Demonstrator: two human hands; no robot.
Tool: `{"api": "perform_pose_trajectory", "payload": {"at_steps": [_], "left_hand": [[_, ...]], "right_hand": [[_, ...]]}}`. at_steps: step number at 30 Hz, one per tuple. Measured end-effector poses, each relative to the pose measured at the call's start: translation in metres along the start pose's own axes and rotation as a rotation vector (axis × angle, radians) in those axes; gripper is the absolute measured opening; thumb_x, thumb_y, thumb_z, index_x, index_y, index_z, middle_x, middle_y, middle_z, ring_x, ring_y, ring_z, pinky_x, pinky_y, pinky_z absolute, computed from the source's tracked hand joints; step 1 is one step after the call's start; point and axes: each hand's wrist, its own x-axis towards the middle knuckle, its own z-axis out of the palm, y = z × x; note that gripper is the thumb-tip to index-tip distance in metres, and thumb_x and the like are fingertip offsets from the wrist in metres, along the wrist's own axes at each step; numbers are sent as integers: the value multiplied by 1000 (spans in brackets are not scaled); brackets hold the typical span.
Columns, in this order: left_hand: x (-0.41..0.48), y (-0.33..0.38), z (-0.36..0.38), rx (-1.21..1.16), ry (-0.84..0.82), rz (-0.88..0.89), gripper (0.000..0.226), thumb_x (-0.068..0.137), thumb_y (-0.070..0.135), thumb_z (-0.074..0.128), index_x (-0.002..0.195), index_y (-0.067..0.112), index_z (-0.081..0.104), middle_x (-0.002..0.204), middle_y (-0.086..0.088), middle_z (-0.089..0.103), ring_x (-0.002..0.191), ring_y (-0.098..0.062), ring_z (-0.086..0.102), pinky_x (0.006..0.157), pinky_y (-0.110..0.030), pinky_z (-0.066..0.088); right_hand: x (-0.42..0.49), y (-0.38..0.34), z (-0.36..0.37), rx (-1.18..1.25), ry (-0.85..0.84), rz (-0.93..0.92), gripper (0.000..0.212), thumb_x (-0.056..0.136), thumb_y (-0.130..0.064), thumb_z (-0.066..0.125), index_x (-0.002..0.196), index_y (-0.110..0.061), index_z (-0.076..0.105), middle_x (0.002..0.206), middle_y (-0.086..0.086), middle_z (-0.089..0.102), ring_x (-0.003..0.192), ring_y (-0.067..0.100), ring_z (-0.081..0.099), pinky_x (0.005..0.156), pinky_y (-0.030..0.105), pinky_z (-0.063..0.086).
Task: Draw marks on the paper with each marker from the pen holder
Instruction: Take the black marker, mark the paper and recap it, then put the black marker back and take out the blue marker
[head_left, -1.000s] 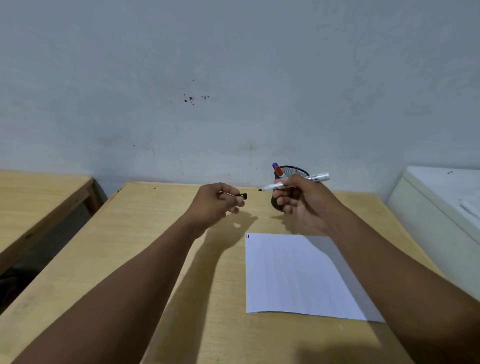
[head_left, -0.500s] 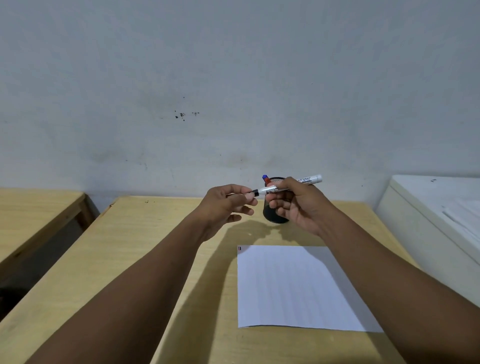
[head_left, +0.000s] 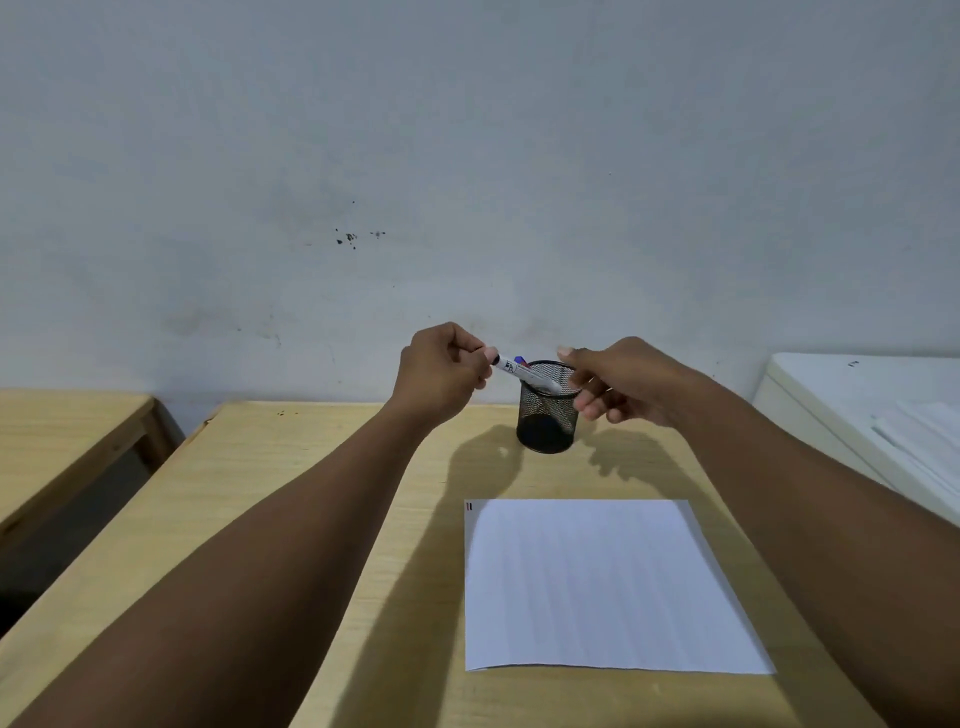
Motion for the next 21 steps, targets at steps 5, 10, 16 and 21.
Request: {"api": "perform_pose_trajectory", "payload": {"at_steps": [5, 10, 16, 21], "left_hand": [[10, 0, 21, 155, -49, 58, 9, 87, 23, 76, 89, 15, 73, 72, -2, 76, 64, -16, 67, 68, -33, 58], [14, -3, 40, 395, -55, 131, 38, 95, 40, 59, 128, 24, 68, 82, 8, 70, 101, -21, 65, 87, -35, 51], [32, -23, 49, 566, -140, 151, 46, 98, 16, 49, 142, 27, 57, 139, -5, 56, 125, -26, 56, 98, -43, 50], [42, -28, 50, 577, -124, 161, 21, 92, 23, 60, 106, 31, 73, 100, 5, 77, 96, -25, 69, 80, -41, 57]], "right_hand": [[3, 2, -6, -84, 61, -59, 31, 96, -30, 66, 99, 1, 68, 70, 15, 70, 51, 23, 65, 46, 25, 43], [10, 8, -3, -106, 80, -105, 25, 96, -26, 66, 92, -1, 66, 72, 16, 70, 52, 24, 66, 45, 25, 44], [23, 14, -1, -100, 136, -174, 20, 94, -24, 68, 85, -7, 66, 68, 10, 73, 47, 19, 68, 45, 25, 46], [31, 18, 3, -108, 155, -187, 17, 92, -23, 66, 91, -6, 71, 67, 7, 75, 48, 18, 68, 43, 23, 45]]}}
